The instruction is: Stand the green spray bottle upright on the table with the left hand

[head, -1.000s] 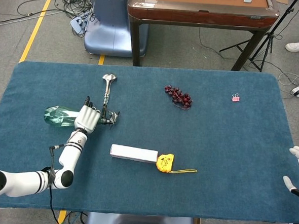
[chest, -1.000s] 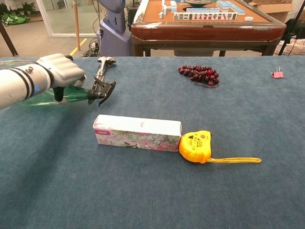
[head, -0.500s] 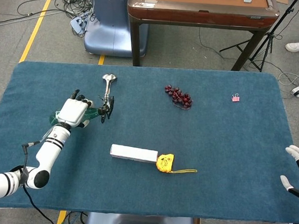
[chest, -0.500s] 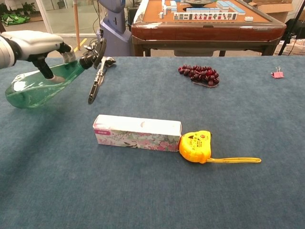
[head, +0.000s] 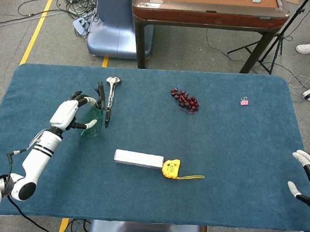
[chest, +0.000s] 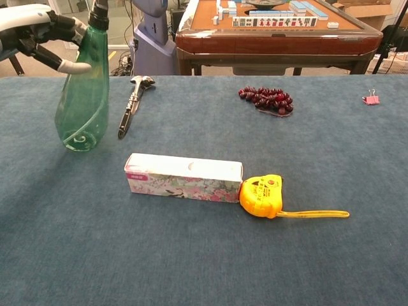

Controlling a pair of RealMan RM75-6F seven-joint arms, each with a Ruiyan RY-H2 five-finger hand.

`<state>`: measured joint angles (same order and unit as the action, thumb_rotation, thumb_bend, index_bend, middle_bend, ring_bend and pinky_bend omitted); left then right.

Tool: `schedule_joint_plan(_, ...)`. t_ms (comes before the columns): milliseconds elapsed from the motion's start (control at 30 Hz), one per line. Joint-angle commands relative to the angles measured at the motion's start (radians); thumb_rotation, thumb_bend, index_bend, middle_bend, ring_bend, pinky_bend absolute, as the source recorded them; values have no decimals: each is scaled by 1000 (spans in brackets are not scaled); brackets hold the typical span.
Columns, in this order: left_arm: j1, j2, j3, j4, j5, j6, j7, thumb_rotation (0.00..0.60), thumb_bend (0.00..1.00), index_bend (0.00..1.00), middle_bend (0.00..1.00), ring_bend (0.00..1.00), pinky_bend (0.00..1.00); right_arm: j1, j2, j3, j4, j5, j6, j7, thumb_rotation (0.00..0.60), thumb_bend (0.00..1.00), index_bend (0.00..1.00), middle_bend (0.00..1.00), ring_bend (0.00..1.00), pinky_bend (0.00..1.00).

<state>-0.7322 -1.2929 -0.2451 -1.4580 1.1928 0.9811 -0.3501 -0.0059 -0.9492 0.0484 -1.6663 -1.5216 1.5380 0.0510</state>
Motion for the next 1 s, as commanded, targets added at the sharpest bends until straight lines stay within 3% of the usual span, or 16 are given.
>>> schedule_joint_plan(33, 42, -8, -23, 21, 101, 24, -205, 600, 322, 437, 401, 178, 0, 1, -1, 0, -2, 0, -1, -2, 600, 249, 211, 201, 85, 121)
schedule_joint_plan(267, 48, -55, -11, 86, 164, 55, -322, 600, 322, 427, 393, 178, 0, 2, -2, -1, -6, 0, -2, -8, 600, 249, 211, 201, 85, 121)
schedule_joint_plan(733, 48, -148, 11, 217, 202, 85, -411, 600, 322, 410, 393, 178, 0, -5, 5, -2, -14, 6, 5, -15, 600, 250, 211, 201, 85, 120)
schedule_joint_plan(1000, 57, -136, 44, 257, 242, 94, -425, 600, 322, 289, 259, 127, 0, -7, 6, -1, -16, 6, 9, -17, 600, 249, 211, 201, 85, 121)
